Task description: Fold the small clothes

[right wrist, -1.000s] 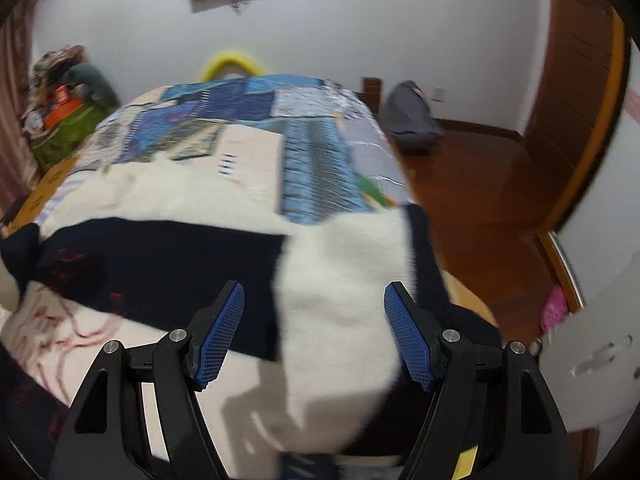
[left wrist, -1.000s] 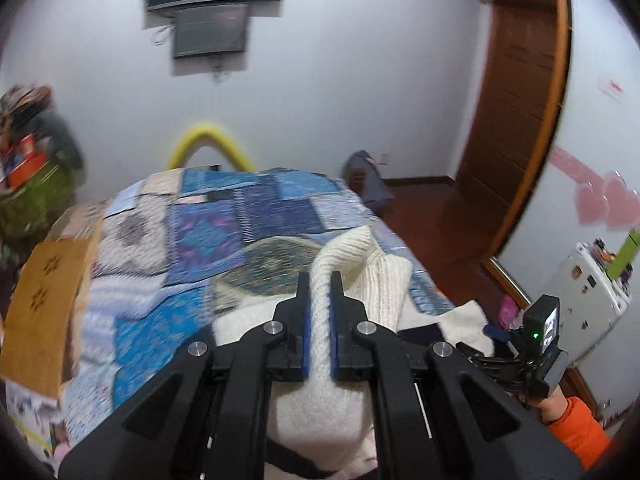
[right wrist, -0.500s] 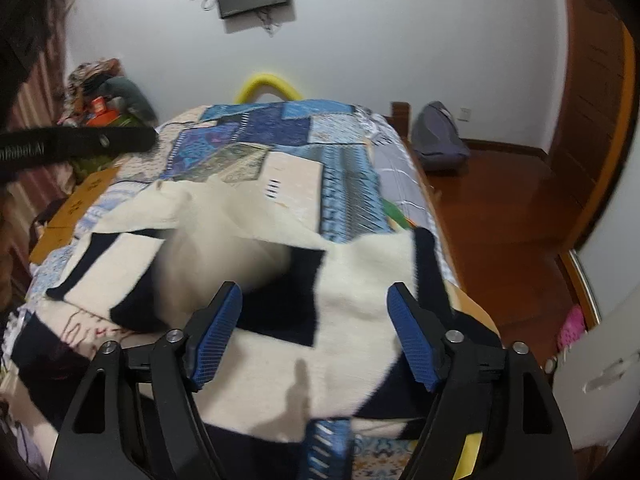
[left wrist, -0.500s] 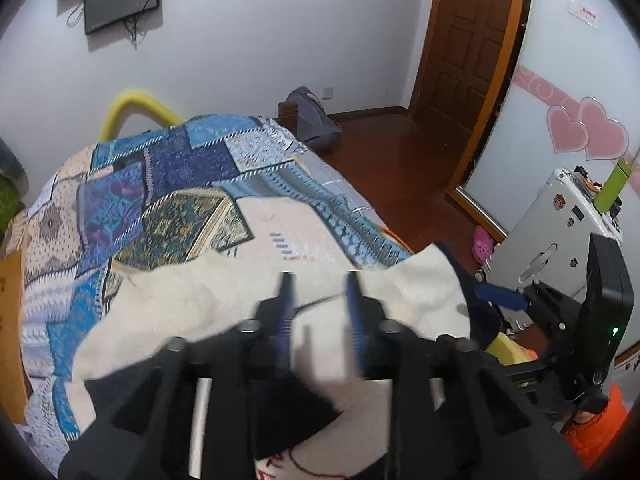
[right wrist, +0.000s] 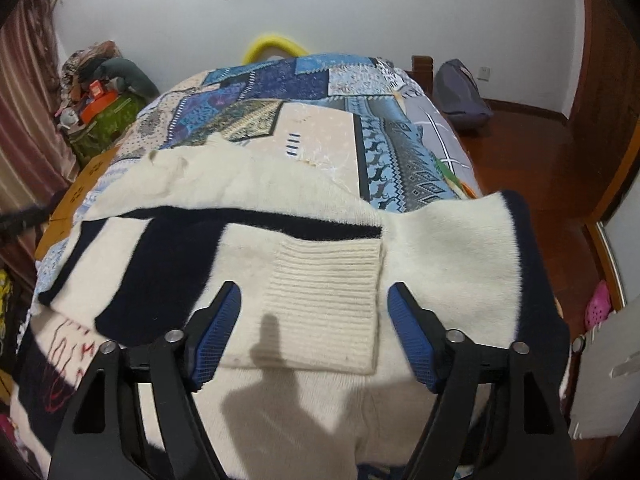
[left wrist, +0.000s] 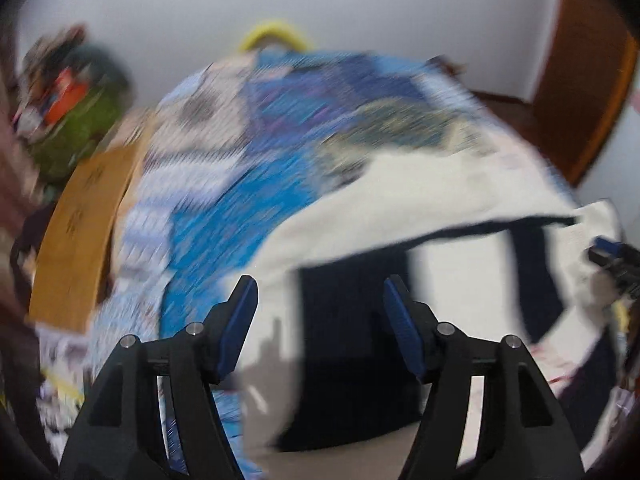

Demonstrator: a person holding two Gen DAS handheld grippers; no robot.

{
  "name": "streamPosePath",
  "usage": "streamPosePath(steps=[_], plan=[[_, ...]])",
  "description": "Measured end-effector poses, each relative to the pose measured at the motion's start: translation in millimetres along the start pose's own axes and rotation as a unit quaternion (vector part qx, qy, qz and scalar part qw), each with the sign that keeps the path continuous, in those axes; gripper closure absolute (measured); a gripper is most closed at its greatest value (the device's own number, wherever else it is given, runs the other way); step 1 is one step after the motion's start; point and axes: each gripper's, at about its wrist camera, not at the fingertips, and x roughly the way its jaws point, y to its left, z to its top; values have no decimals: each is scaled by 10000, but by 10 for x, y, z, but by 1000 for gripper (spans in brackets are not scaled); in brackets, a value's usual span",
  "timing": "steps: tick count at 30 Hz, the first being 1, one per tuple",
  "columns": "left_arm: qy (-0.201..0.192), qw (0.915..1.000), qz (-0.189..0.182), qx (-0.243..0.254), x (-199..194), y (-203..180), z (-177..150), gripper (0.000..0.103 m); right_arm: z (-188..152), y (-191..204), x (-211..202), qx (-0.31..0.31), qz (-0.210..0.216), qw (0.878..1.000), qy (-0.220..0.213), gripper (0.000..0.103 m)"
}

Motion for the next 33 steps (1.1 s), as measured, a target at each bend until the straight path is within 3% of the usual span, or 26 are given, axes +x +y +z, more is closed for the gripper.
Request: streamPosePath(steps=[4, 8, 10, 11, 13, 15, 17, 25, 27, 29, 33], plan=[[538, 9972, 50, -523, 400, 443, -254, 39, -19, -43, 112, 79, -88, 9998, 159, 51], [723, 9915, -342, -1029, 670, 627, -361, 38, -50, -89, 159, 60, -284, 9993, 242, 67], [621, 9891, -575, -1201, 698, 672, -344, 49, -58, -126, 153, 90, -320, 9992, 228, 78], [582, 9868, -772, -1300, 714, 689, -324, 66, -61, -147, 146, 108, -337, 9991, 222, 81], [536, 9853, -828, -1394, 727, 683, -259, 75, -55, -172, 131, 123, -358, 9990, 223, 87], [450, 9876, -771, -1294, 723, 672, -232, 87, -41, -181, 121, 113, -363, 9990, 230, 89], [376, 9900, -643, -1194, 698, 694, -224, 89, -26, -162, 115, 64, -384, 9990, 235, 90], [337, 9907, -100, -1317, 668, 1004, -376, 89, 68, 85, 225, -184, -254, 9991, 295, 90], [335, 9899, -146, -1369, 664, 1064, -410, 89, 75, 163, 235, -274, -266, 9989, 287, 90], [305, 9906, -194, -1317, 612, 1073, -420, 89, 78, 226, 226, -382, -365, 9982, 274, 87], [133, 9952, 91, -970, 393, 948, -387, 89, 97, 287, 49, -471, -279, 9984, 130, 78]])
